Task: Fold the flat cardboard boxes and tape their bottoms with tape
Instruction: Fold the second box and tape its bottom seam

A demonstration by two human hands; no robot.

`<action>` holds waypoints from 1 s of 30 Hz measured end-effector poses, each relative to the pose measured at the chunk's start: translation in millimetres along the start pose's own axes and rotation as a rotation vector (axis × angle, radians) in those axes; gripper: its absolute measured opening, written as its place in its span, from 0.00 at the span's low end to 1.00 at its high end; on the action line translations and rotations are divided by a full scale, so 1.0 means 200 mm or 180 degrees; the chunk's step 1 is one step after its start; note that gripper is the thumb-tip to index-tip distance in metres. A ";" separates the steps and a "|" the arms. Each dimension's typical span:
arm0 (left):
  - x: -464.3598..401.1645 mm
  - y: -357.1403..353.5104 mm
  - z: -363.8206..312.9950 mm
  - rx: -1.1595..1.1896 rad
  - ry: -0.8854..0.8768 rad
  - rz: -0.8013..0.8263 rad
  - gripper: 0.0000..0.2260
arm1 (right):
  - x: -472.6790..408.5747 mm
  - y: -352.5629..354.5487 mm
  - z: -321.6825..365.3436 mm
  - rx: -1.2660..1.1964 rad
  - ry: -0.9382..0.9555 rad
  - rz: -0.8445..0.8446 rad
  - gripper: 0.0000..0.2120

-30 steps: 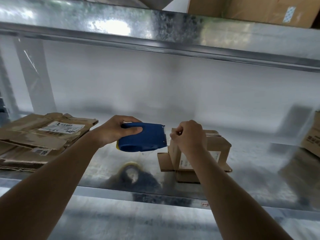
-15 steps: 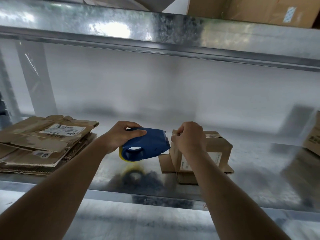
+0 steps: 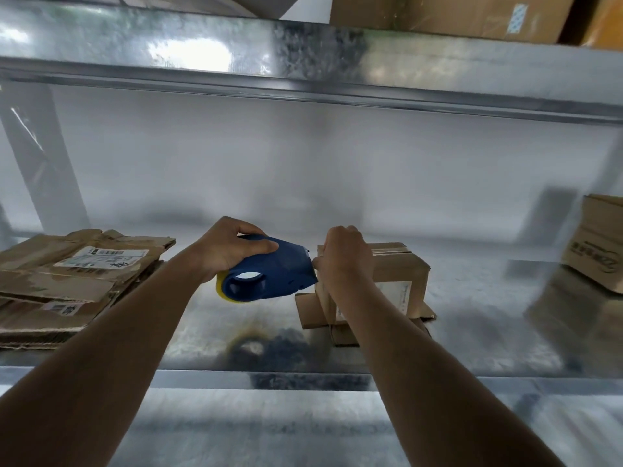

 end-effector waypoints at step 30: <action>0.06 0.00 0.06 -0.0485 -0.1006 -0.0659 0.06 | 0.08 -0.10 -0.01 0.0994 0.0349 -0.0468 0.20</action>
Point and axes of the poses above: each hand's wrist, its own x-axis away from the middle knuckle, its own y-axis out of the back of the hand, z = x × y, the point moved 2 cm from there along -x, towards the middle knuckle, and after that the axes turned 10 degrees about y, right-handed, at the moved point
